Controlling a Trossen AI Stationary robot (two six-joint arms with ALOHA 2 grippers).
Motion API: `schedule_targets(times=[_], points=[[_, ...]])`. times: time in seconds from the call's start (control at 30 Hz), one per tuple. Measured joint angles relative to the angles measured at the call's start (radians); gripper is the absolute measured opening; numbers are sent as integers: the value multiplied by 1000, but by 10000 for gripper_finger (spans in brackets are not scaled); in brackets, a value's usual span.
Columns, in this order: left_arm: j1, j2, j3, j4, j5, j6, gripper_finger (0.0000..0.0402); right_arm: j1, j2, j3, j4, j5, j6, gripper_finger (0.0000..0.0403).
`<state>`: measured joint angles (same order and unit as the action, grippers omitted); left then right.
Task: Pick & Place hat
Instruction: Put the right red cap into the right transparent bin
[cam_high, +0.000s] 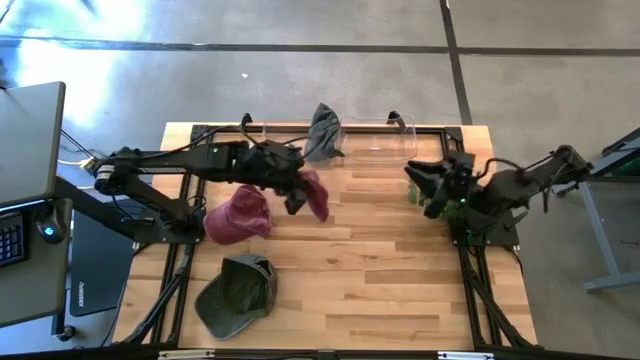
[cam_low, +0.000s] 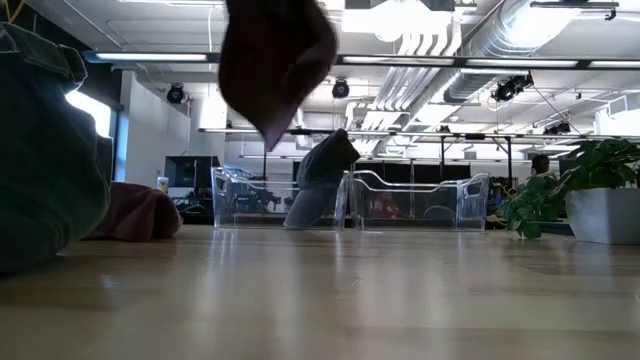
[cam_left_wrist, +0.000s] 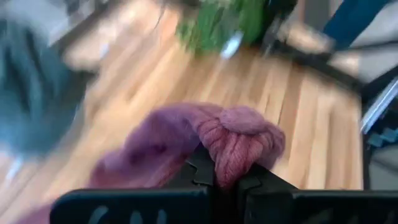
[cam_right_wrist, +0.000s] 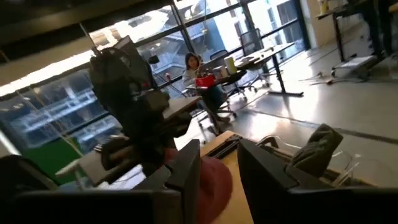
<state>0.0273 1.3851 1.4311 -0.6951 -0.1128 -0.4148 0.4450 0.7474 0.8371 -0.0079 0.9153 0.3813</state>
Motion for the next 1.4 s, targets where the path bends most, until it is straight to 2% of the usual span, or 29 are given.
schedule_targets(times=[0.1,0.23,0.3,0.5,0.63,0.77,0.9,1.0,1.27,1.4], points=[[-1,42,20,21,19,-21,3,-8,-26,1,-23,-65,15,112],[-1,80,43,-8,6,-35,3,-46,13,2,-33,-219,62,128],[-1,92,67,34,-16,-34,3,-67,59,2,-37,-302,89,137],[-1,137,82,26,-35,-34,3,-148,216,1,-40,-584,167,182],[-1,147,81,30,-17,-38,3,-209,314,7,-44,-711,107,222],[-1,177,79,39,11,-41,3,-255,412,92,-91,-696,-28,247],[-1,187,85,64,16,-62,3,-278,517,233,-212,-587,-164,252],[-1,196,79,38,17,-67,3,-289,590,333,-295,-565,-237,252],[-1,194,81,47,20,-91,3,-290,742,460,-421,-456,-294,251],[-1,192,81,49,30,-92,3,-291,756,465,-425,-392,-296,220]])
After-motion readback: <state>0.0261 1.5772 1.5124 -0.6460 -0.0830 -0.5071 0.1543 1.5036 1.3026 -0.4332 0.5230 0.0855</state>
